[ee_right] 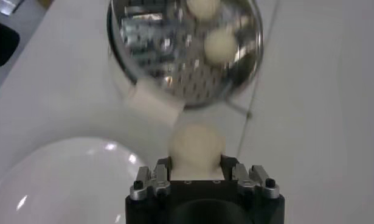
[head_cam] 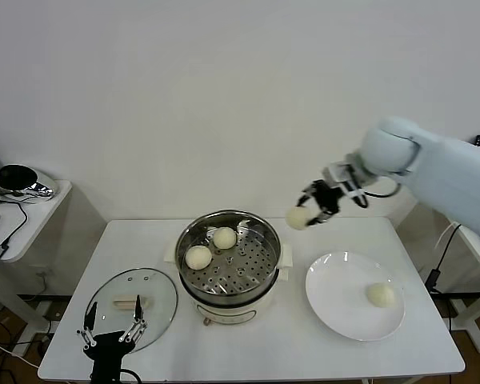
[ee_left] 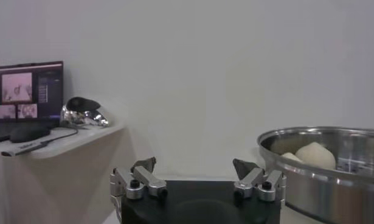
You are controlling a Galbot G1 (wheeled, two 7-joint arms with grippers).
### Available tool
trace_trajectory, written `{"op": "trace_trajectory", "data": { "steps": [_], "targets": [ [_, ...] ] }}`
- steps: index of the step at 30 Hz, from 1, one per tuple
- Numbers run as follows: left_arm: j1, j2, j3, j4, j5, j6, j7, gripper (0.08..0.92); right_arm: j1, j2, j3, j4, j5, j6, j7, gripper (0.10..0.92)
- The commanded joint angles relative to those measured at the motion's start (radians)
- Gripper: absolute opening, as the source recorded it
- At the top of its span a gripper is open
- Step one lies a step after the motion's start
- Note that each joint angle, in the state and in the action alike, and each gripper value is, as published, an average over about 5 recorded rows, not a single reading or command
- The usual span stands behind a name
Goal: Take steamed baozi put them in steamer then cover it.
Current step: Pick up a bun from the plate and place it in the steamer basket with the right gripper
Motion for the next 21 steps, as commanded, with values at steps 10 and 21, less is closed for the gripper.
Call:
{"op": "trace_trajectory", "data": {
  "steps": [10, 21],
  "targets": [
    [0.003, -0.01, -0.02, -0.009, -0.006, -0.001, -0.002, 0.823, -0.007, 0.401, -0.171, -0.091, -0.198, 0.327, 0.071, 0.526],
    [-0.002, -0.013, -0.017, -0.007, -0.009, -0.001, -0.003, 0.823, -0.062, 0.442, -0.189, -0.095, -0.327, 0.395, 0.081, 0.526]
  ]
}}
